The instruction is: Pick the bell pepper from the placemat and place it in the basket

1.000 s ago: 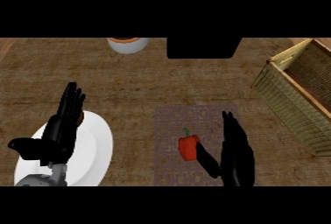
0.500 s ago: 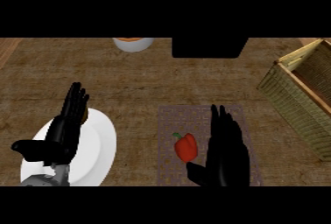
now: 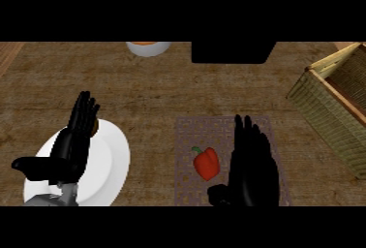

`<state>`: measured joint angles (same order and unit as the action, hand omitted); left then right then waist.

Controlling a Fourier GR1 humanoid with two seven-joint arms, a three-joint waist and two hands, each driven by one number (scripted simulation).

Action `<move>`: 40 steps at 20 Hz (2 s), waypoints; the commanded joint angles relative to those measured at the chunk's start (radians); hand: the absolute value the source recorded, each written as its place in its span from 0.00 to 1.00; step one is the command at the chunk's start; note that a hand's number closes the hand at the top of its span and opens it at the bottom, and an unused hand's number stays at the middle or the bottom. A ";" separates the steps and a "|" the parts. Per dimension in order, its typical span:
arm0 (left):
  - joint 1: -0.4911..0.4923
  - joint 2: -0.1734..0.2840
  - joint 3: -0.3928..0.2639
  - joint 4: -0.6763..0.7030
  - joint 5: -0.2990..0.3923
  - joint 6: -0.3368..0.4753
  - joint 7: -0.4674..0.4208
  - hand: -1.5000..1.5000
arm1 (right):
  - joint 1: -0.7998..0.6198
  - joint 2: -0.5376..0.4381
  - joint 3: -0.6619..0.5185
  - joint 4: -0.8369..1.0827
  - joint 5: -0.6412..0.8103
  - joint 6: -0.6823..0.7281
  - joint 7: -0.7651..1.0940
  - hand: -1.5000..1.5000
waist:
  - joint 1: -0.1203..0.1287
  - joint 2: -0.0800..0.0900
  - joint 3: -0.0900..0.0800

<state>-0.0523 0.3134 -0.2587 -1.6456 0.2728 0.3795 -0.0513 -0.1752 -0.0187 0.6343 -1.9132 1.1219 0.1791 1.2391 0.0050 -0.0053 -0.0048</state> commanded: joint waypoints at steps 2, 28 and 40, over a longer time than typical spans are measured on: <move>0.004 -0.006 0.003 -0.003 -0.006 0.001 0.001 0.50 | -0.025 0.018 0.050 0.041 -0.005 0.037 0.248 0.00 | 0.006 0.003 0.002; 0.022 -0.008 0.045 -0.005 -0.005 -0.043 0.013 0.50 | -0.029 0.018 0.071 0.179 0.007 -0.065 0.248 0.00 | 0.002 0.003 0.003; 0.038 -0.039 0.033 0.005 -0.029 -0.065 -0.036 0.50 | -0.079 0.018 0.048 0.284 -0.080 -0.131 0.249 0.00 | 0.009 0.004 0.004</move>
<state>-0.0370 0.2786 -0.2234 -1.6354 0.2458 0.3284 -0.0646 -0.2249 -0.0183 0.6636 -1.6574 1.0626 0.0774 1.2540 0.0102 -0.0008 -0.0010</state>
